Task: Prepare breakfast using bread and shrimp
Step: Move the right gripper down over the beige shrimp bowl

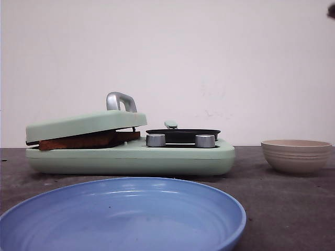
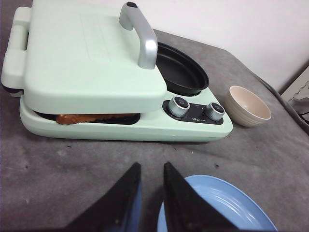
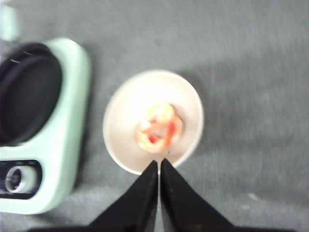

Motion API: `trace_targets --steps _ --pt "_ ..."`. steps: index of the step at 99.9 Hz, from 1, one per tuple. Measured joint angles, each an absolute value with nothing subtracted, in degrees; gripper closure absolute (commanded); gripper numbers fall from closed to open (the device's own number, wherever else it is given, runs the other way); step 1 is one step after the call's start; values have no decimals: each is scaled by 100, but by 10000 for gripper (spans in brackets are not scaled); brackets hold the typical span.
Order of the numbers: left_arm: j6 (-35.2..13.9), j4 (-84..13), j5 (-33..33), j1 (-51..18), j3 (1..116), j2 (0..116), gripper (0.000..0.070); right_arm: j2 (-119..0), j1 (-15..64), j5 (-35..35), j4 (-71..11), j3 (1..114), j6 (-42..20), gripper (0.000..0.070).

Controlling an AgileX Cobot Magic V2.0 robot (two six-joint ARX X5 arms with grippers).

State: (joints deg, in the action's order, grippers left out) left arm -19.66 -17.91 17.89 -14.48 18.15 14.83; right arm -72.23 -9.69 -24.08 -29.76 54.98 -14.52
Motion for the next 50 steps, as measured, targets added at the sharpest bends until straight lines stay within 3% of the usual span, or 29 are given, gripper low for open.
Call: trace_targets --steps 17,30,50 --pt "-1938 -1791 1789 -1448 1815 1483 700 -7590 -1017 -2578 -2958 5500 -1479 668" --pt "-1903 -1793 1789 -1448 1815 1483 700 -7787 -1017 -2722 -2794 5500 -1483 465" --pt "-1865 -1852 1789 -1448 1815 1483 700 -8138 -1017 -2757 -2515 5502 -1553 463"
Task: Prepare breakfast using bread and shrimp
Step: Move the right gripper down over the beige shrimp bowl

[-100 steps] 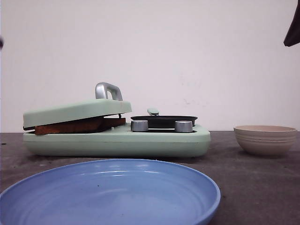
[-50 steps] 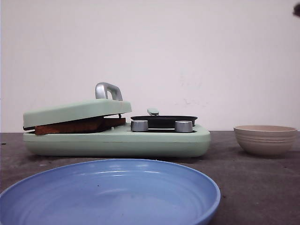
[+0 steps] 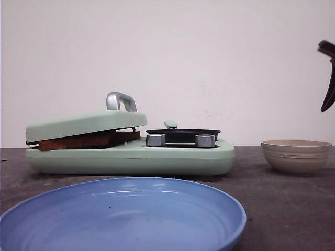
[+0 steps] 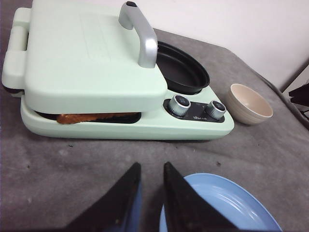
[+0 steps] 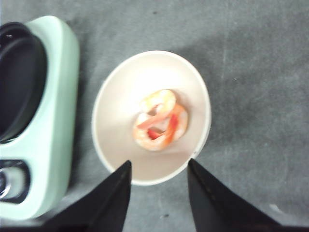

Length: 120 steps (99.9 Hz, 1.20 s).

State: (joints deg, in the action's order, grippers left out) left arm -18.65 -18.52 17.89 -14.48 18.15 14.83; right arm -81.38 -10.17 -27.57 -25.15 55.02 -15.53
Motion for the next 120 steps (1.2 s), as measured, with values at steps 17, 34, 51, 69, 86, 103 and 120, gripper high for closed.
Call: trace_targets --steps 17,34,51,69,86,103,120 --pt "-1837 -1911 1789 -1448 1815 1483 700 -8495 -1017 -2718 -2248 5505 -1669 463" --pt "-1835 -1911 1791 -1448 1815 1483 700 -8840 -1017 -2668 -2169 5673 -1706 463" --pt "-1835 -1911 1789 -1448 1815 1483 700 -9214 -1017 -2526 -2187 6066 -1732 463" --pt "-1820 -1911 1789 -1448 1815 1483 700 -9625 -1017 -2523 -2338 6436 -1741 463" --pt "-1796 -1911 1789 -1448 1815 1483 700 -9948 -1017 -2528 -2375 6486 -1741 463" --pt "-1793 -1909 1789 -1448 1815 1483 700 -10116 -1017 -2534 -2335 6488 -1741 463" --pt "-1791 -1909 1789 -1448 1815 1483 700 -10228 -1017 -2536 -2281 6488 -1741 463"
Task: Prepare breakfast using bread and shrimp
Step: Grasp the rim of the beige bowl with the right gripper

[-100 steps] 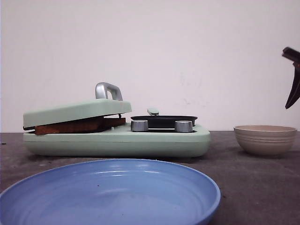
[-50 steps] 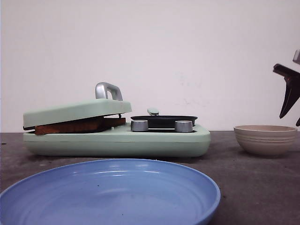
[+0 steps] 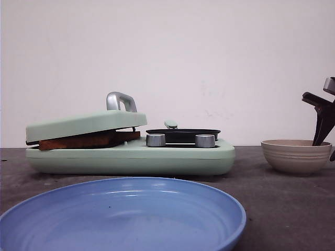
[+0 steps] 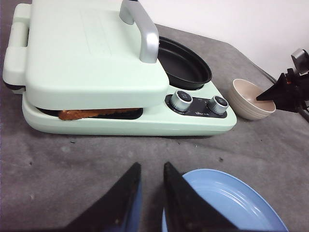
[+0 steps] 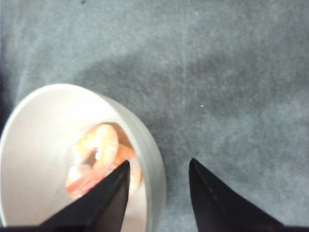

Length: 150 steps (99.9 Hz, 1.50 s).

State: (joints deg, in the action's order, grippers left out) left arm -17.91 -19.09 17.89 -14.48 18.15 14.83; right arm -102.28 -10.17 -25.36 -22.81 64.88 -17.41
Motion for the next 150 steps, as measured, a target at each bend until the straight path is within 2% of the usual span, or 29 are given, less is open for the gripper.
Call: trace_targets --steps 62,71,85,102,150 --pt "-1791 -1909 1789 -1448 1815 1483 700 -10521 -928 -2661 -1953 6539 -1787 465" --pt "-1791 -1909 1785 -1448 1815 1483 700 -10521 -908 -2661 -1931 6539 -1789 524" --pt "-1791 -1907 1776 -1448 1815 1483 700 -10521 -908 -2661 -1920 6539 -1789 533" --pt "-1791 -1907 1776 -1448 1815 1483 700 -10521 -908 -2661 -1922 6539 -1789 617" --pt "-1791 -1909 1776 -1448 1815 1483 700 -10521 -871 -2611 -1940 6539 -1789 614"
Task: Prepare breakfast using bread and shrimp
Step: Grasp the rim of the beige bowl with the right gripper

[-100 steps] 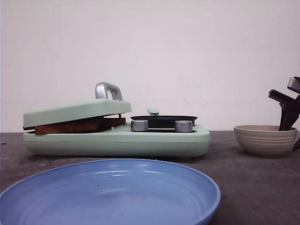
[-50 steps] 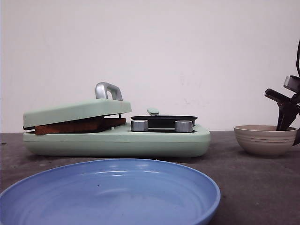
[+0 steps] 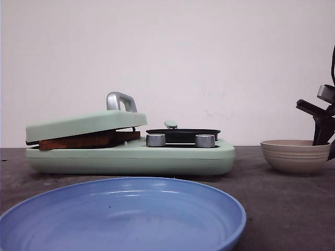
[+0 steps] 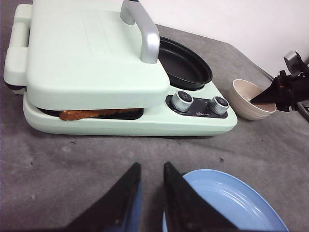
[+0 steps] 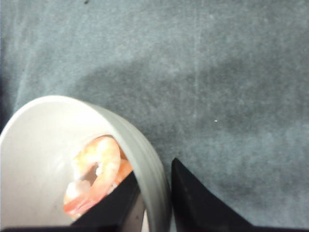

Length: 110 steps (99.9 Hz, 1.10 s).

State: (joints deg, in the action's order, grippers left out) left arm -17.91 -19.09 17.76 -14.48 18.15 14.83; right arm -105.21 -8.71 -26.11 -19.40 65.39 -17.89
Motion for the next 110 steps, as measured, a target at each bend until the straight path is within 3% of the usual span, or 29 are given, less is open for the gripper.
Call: trace_targets --steps 62,66,71,110 --pt "-1791 -1909 1776 -1448 1815 1483 700 -10569 -781 -2543 -1903 6543 -1785 584" --pt "-1791 -1909 1774 -1448 1815 1483 700 -10606 -775 -2545 -1905 6543 -1785 600" --pt "-1791 -1909 1774 -1448 1815 1483 700 -10656 -753 -2534 -1907 6543 -1785 700" --pt "-1791 -1911 1774 -1448 1815 1483 700 -10683 -698 -2427 -1905 6567 -1785 700"
